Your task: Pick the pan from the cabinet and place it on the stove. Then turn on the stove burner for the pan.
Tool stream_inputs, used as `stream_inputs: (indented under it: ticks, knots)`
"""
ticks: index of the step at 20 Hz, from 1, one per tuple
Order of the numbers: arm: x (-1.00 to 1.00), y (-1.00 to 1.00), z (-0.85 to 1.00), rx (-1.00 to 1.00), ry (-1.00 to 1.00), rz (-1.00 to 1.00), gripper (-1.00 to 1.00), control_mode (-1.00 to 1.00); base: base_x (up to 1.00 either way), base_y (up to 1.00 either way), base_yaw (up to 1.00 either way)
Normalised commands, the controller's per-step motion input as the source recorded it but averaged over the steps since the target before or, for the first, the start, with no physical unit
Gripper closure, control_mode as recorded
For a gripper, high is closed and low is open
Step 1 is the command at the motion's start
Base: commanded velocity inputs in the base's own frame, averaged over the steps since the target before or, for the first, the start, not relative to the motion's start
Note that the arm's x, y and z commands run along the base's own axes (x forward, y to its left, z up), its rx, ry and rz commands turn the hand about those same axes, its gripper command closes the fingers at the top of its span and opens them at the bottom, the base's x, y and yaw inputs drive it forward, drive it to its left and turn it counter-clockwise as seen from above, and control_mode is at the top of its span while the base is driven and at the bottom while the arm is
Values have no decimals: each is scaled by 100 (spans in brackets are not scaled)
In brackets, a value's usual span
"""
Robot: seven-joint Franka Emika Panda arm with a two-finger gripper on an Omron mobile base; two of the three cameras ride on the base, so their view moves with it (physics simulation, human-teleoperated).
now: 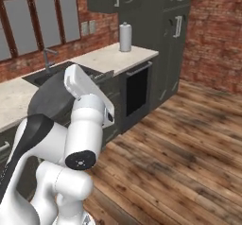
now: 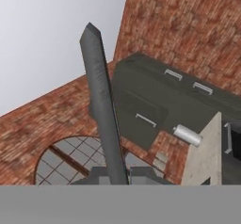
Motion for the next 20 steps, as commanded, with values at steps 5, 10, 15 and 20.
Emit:
stream_inputs:
  ticks: [5,10,15,20]
  knots:
    - [0,0,0,0,0,0,100,100,27,0,-30]
    - [0,0,0,0,0,0,100,100,32,0,-29]
    - [0,0,0,0,0,0,100,100,34,0,-29]
    - [0,0,0,0,0,0,100,100,38,0,-28]
